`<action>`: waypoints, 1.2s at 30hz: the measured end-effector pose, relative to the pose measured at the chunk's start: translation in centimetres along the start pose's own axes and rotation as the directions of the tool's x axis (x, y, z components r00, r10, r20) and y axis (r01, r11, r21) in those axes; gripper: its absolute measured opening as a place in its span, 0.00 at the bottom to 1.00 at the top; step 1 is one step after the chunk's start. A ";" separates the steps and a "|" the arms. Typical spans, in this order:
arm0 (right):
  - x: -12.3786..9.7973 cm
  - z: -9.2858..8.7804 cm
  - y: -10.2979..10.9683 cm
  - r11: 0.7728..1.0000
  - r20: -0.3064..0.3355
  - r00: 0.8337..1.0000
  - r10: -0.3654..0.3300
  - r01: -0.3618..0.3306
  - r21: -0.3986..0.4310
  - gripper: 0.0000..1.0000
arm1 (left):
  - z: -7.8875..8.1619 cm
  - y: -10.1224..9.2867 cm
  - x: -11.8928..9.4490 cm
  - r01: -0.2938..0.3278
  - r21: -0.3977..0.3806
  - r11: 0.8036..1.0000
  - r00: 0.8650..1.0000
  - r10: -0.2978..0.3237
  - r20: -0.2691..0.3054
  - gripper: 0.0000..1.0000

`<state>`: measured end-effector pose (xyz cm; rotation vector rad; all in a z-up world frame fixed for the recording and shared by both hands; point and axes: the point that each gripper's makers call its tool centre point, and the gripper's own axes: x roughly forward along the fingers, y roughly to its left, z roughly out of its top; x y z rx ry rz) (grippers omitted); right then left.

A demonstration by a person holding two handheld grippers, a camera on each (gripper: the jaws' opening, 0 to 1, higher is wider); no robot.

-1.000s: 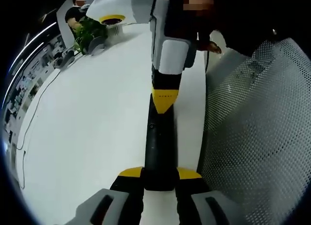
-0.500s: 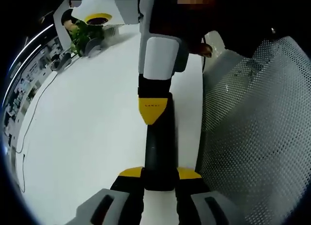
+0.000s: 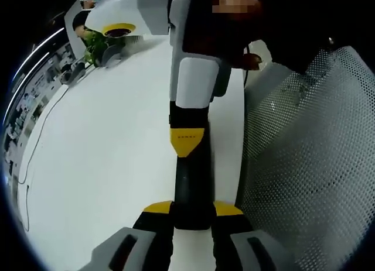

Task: Press the specified remote control buttons in sequence, fully releasing each button before pressing the next.

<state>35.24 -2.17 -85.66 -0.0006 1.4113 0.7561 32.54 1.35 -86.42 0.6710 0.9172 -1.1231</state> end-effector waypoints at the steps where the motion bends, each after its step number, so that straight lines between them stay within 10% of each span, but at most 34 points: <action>1: 0.0 0.0 0.0 1.000 0.000 1.000 -0.001 0.001 0.001 0.00 | 0.0 0.0 0.0 0.001 -0.001 1.000 1.000 -0.001 0.001 0.24; 36: -0.4 -1.4 0.5 0.995 -0.108 0.993 0.047 -0.038 0.088 0.00 | 0.0 0.0 0.1 -0.010 -0.020 1.000 0.999 0.011 0.032 0.24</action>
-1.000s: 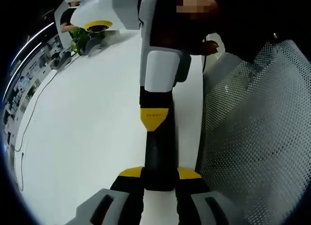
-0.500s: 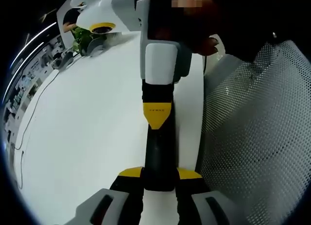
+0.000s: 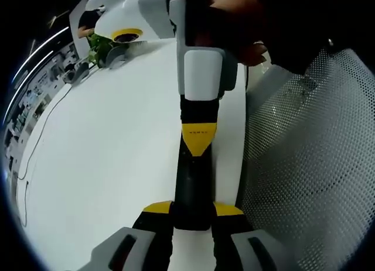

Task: Press the specified remote control buttons in sequence, fully releasing each button before pressing the next.

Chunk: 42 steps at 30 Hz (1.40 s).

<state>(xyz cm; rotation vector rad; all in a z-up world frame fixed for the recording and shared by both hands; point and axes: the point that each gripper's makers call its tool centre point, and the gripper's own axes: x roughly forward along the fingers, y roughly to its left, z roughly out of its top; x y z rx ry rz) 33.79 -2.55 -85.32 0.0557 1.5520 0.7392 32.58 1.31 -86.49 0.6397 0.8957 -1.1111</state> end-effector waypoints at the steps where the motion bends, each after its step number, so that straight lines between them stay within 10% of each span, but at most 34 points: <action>1: 0.0 0.1 0.0 1.000 0.005 1.000 0.000 0.000 -0.004 0.00 | 0.0 0.0 0.0 0.000 0.000 1.000 1.000 0.000 -0.001 0.24; 22: 0.3 0.3 -0.1 0.997 0.018 0.999 -0.042 0.043 -0.067 0.00 | 0.0 0.0 0.0 0.006 0.012 1.000 1.000 -0.006 -0.014 0.25; 42: -0.3 -0.2 0.4 0.998 -0.003 0.999 0.043 -0.043 0.053 0.00 | 0.0 0.0 0.0 0.001 0.008 1.000 1.000 -0.001 -0.009 0.25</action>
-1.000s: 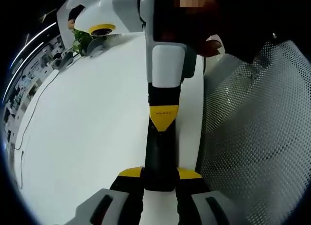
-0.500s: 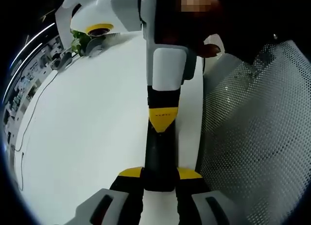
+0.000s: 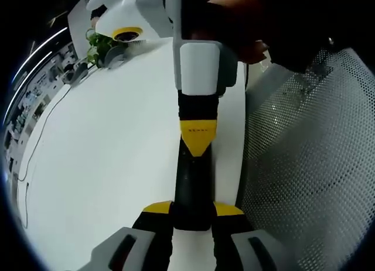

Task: Press the specified remote control buttons in sequence, fully releasing each button before pressing the next.

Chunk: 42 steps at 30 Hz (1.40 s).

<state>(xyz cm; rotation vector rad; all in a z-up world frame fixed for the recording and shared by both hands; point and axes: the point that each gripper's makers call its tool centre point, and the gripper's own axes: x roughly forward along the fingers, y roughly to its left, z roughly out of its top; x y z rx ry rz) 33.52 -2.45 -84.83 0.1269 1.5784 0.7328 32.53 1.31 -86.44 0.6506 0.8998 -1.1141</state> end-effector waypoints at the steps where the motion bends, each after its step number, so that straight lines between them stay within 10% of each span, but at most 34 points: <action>1: 0.1 -0.2 -0.1 1.000 -0.012 1.000 -0.006 0.006 0.001 0.00 | 0.0 0.0 0.0 0.000 0.000 1.000 1.000 0.000 0.000 0.25; 42: 0.4 -0.4 0.0 0.999 -0.021 0.999 -0.030 0.029 -0.043 0.00 | 0.0 0.0 0.0 0.003 0.000 1.000 1.000 -0.003 0.005 0.25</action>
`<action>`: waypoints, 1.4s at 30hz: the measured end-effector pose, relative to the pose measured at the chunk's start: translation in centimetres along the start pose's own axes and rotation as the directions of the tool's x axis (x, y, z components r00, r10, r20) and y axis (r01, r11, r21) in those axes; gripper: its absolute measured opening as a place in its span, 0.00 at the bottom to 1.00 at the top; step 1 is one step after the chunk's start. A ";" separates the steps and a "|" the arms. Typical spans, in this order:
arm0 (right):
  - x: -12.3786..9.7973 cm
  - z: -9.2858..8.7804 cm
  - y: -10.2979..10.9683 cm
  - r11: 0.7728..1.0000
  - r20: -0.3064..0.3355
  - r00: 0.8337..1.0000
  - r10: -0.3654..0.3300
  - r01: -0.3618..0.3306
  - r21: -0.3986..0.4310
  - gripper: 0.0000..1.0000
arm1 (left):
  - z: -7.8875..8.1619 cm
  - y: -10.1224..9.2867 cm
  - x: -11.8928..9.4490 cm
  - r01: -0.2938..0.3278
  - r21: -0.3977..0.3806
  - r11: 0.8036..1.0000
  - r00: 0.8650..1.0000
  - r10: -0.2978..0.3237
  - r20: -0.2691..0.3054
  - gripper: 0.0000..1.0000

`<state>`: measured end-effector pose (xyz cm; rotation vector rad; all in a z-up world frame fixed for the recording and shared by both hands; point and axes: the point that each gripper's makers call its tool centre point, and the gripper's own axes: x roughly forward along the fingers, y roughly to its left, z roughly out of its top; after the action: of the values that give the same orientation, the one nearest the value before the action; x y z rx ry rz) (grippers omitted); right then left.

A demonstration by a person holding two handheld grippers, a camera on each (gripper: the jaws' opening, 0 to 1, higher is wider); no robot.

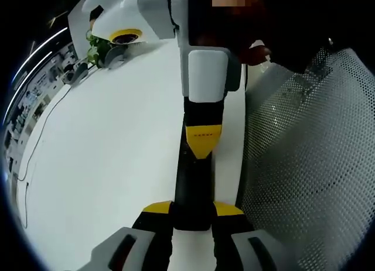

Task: Press the specified remote control buttons in sequence, fully releasing each button before pressing the next.

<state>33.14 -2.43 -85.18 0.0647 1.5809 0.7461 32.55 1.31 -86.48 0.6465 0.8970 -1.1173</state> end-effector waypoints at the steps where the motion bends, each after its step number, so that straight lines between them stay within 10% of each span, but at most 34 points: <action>1: 0.0 0.0 0.0 1.000 0.001 1.000 0.000 0.000 0.000 0.00 | 0.0 0.0 0.0 0.000 0.000 1.000 1.000 0.000 0.000 0.25; 42: 0.6 0.6 0.0 0.997 0.032 0.999 -0.025 0.028 -0.071 0.00 | -0.3 0.0 -0.1 0.011 0.015 1.000 1.000 -0.011 0.000 0.24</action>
<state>33.59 -1.94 -85.69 0.0033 1.5214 0.7766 32.49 1.57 -86.52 0.6542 0.8937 -1.1343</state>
